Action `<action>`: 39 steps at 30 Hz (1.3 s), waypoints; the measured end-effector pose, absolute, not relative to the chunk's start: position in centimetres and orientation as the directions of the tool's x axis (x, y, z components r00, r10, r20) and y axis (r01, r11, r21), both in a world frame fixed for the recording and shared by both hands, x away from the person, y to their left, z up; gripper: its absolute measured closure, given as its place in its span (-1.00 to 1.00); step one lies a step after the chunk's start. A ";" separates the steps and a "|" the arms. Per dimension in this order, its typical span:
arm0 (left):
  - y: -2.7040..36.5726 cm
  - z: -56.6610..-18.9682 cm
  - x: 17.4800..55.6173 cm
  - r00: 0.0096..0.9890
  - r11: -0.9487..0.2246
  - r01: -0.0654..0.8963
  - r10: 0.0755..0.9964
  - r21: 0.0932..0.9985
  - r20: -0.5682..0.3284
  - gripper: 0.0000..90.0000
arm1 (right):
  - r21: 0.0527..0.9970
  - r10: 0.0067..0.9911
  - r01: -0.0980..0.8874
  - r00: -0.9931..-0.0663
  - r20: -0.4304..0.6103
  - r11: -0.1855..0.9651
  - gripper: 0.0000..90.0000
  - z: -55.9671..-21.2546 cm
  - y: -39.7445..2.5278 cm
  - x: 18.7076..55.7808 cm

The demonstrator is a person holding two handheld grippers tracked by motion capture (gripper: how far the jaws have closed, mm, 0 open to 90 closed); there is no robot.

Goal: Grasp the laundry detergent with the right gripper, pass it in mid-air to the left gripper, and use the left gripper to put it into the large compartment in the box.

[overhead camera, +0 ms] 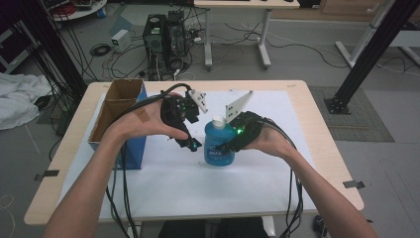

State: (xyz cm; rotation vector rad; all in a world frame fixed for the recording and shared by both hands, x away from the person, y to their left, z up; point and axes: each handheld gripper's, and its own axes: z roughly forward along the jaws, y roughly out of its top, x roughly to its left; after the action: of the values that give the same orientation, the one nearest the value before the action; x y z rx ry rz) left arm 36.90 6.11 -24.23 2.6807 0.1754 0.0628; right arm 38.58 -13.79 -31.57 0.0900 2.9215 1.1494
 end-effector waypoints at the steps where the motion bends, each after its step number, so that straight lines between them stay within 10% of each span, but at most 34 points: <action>1: 6.1 -24.2 36.9 0.991 -0.890 0.113 0.134 0.441 0.016 -0.62 | 0.681 0.054 0.053 -0.998 0.020 0.731 0.02 -31.6 -13.8 38.6; 39: 3.6 -25.0 37.5 0.992 -0.897 0.103 0.123 0.431 0.018 -0.43 | 0.692 0.020 0.021 -1.000 0.010 0.722 0.01 -31.3 -11.6 38.8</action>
State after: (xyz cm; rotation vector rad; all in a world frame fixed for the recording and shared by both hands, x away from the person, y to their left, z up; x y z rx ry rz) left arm 37.52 3.61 -25.01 2.6930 0.1600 0.0623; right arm 38.84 -11.60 -31.25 0.0345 2.9163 1.1724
